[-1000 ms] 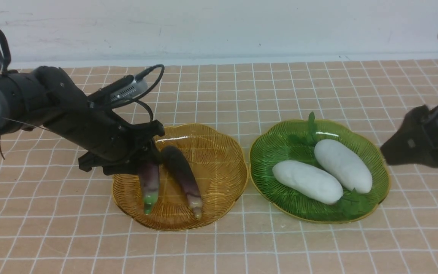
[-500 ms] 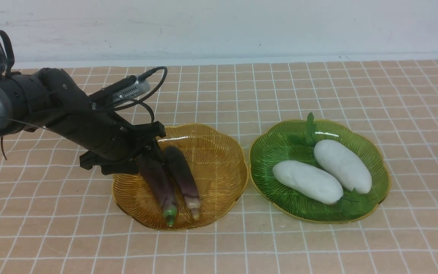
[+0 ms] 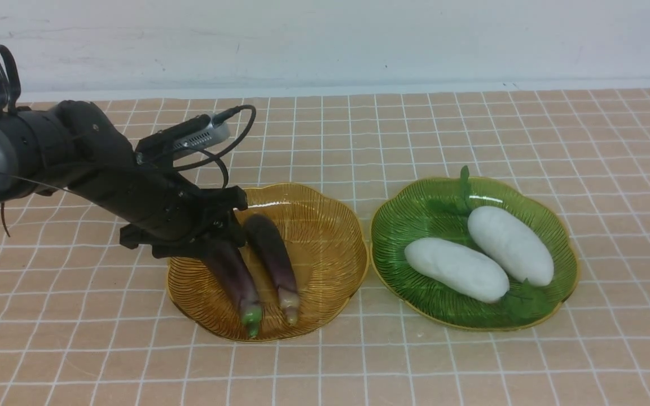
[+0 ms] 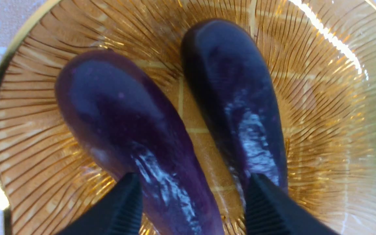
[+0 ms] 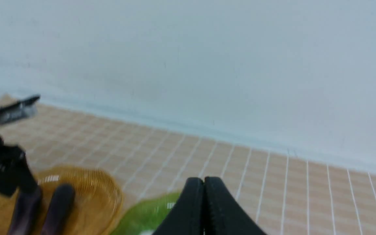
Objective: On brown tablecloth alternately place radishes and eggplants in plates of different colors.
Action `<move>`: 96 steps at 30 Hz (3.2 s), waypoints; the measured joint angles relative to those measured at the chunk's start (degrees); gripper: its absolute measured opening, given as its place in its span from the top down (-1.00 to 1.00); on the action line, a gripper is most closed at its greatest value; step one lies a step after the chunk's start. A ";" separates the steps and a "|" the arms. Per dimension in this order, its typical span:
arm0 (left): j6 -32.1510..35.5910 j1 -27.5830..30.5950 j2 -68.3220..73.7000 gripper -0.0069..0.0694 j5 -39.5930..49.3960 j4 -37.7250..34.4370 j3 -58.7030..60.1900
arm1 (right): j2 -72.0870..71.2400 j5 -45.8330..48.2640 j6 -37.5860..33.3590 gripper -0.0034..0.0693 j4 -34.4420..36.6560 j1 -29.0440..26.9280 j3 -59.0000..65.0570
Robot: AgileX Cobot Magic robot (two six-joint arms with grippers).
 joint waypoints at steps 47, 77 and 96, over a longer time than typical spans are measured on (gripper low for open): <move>-2.22 0.00 -30.62 0.83 33.03 29.42 -16.05 | -21.27 5.04 0.00 0.95 -0.32 -16.24 32.86; -3.20 0.00 -83.69 0.83 -16.14 17.15 56.23 | -21.27 5.02 -0.30 0.95 -0.32 -16.24 32.87; -3.59 0.47 -105.17 0.83 -17.94 33.44 70.83 | -21.27 5.02 -0.77 0.95 -0.32 -16.24 32.87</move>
